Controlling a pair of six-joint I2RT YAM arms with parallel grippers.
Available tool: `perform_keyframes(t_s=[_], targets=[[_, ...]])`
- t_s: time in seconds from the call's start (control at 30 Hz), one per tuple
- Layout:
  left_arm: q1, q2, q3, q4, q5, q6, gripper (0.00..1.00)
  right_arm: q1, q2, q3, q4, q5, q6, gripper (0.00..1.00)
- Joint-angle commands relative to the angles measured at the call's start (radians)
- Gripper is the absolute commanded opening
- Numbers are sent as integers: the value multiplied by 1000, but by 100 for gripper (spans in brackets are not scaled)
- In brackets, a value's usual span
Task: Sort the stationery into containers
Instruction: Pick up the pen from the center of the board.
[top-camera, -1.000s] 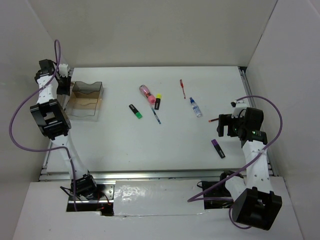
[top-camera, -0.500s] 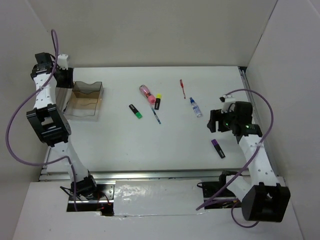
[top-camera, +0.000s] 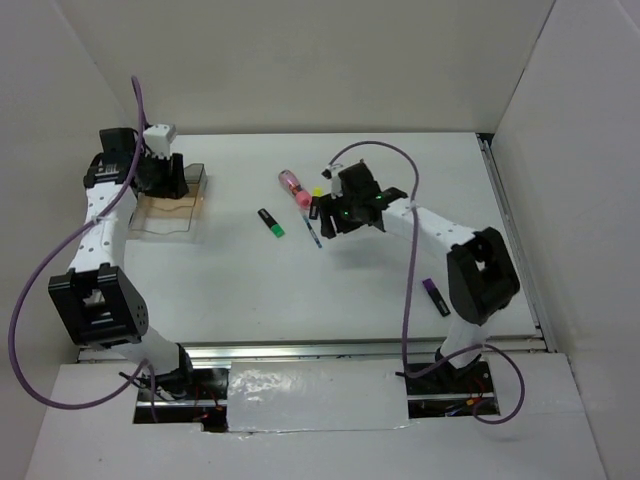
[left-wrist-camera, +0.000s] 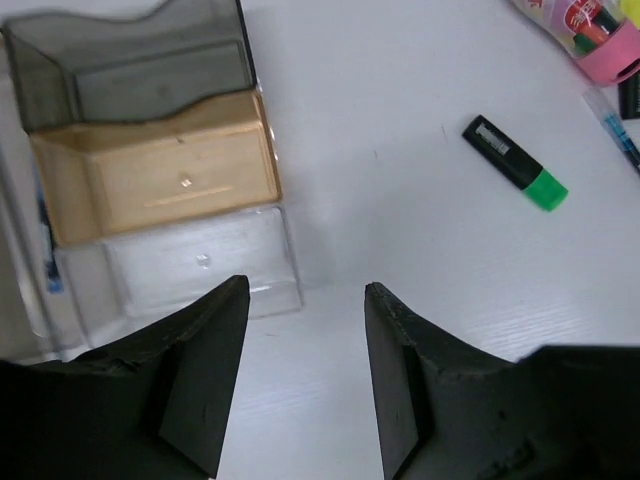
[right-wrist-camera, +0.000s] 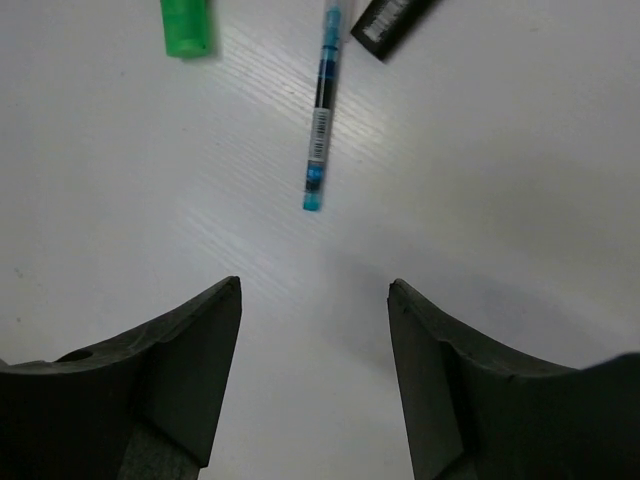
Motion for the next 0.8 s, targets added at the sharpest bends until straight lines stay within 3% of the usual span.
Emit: perform_keyframes(t_s=[0.0,0.27,0.47,0.57,0.77], targets=[[-29,-113,-115,87,-28,-158,62,88,97,93,20,113,90,68],[-35,-203,-227,86,-75,-249,63,173,320,321,-57,222,139,66],[-23,-249,-312,147,-32,-277,63,145,369,318,-53,256,136,63],[-26,-260,-333,178,-23,-300,62,138,393,326,-65,256,129,56],[-38,-246,-317,166,-18,-302,63,138,435,358,-85,216,112,51]])
